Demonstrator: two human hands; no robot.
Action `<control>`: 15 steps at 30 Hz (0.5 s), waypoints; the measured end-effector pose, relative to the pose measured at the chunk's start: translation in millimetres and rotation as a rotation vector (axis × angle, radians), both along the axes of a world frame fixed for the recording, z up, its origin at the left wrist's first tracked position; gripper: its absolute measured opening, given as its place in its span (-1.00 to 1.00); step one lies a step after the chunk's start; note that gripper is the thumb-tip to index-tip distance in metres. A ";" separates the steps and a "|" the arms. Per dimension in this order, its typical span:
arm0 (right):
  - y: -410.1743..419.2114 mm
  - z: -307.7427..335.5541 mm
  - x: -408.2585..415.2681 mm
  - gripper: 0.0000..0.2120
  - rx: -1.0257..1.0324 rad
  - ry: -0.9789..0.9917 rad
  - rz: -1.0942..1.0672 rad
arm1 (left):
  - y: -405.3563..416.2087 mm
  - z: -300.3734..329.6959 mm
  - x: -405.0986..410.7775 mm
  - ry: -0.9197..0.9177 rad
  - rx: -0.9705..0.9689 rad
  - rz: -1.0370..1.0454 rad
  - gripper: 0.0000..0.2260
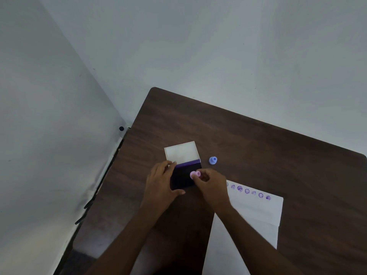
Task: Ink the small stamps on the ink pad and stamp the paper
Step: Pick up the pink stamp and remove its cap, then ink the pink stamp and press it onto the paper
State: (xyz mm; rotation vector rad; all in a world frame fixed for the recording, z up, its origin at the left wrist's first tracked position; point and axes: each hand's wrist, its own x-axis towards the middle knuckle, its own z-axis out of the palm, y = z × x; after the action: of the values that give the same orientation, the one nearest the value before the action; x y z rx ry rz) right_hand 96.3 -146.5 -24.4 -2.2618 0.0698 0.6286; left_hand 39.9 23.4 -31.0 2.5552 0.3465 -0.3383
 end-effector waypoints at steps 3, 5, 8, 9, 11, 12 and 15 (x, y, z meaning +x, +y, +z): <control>7.6 -13.7 2.0 -0.73 -0.104 -0.046 0.127 | -0.5 -7.5 3.4 -0.007 0.075 -0.068 -0.02; 12.6 -20.8 1.0 -0.75 -0.130 -0.078 0.168 | -1.0 -10.5 3.8 -0.020 0.118 -0.098 -0.03; 18.2 -25.3 -3.5 -0.77 -0.135 -0.142 0.199 | -1.0 -12.2 3.6 -0.051 0.142 -0.118 -0.07; 19.3 -26.3 -4.4 -0.76 -0.140 -0.143 0.204 | -1.2 -12.3 3.2 -0.057 0.140 -0.115 -0.08; 20.2 -28.0 -4.4 -0.74 -0.153 -0.134 0.217 | -0.9 -12.7 2.4 -0.067 0.141 -0.111 -0.11; 20.4 -28.6 -3.8 -0.72 -0.159 -0.113 0.225 | -0.9 -13.2 2.3 -0.071 0.143 -0.110 -0.12; 21.9 -29.1 -1.2 -0.69 -0.181 -0.050 0.251 | -0.5 -13.6 1.6 -0.074 0.149 -0.107 -0.16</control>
State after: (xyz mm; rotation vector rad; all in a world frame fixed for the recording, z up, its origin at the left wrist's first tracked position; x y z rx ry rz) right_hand 95.1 -124.6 -53.5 -2.4824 -0.1922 0.7200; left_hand 41.5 22.9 -44.6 2.7308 0.2153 -0.2656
